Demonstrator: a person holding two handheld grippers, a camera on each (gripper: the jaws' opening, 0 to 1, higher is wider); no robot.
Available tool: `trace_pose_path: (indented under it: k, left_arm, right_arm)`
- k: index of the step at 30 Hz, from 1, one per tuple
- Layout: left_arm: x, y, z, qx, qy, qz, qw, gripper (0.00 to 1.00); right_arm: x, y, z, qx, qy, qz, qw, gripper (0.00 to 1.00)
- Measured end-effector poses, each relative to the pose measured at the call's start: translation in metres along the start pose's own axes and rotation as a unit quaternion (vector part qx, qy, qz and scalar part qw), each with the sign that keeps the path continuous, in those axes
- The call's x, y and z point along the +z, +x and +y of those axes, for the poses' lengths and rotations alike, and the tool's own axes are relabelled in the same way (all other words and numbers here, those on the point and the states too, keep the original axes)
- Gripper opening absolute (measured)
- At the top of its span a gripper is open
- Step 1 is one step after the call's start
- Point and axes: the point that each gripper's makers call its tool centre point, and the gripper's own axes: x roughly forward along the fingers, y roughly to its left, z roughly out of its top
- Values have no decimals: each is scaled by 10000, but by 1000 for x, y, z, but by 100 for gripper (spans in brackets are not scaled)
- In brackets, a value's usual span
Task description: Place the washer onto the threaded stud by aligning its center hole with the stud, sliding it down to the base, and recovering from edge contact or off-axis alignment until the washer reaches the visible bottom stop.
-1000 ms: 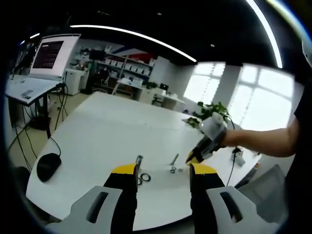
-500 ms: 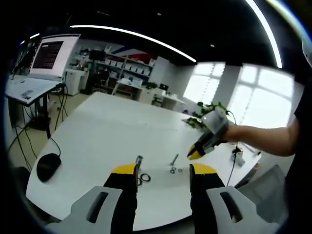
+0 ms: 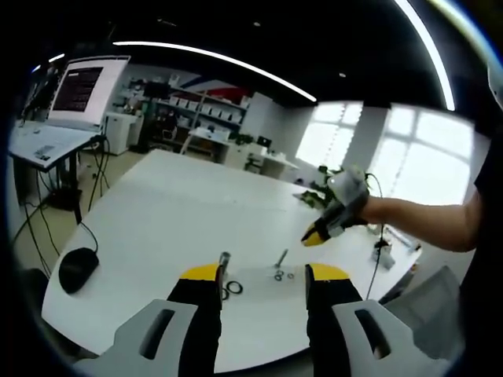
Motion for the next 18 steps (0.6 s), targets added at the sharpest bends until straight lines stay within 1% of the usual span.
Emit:
trace_pose_path:
  k: [3,6,12,18]
  left_arm:
    - [0,0,0,3,1,4,10000,40]
    - [-1,0,0,7,-2,14,10000,40]
    - [-1,0,1,14,-8,19,10000,40]
    - [-1,0,1,15,-6,21,10000,40]
  right_arm:
    - [4,2,1,18,18,-74,10000,13]
    - [6,7,2,27,-36,-74,10000,13]
    - [7,21,7,46,-220,78,9997,13]
    - [5,31,2,-34,-358,234,9991,13]
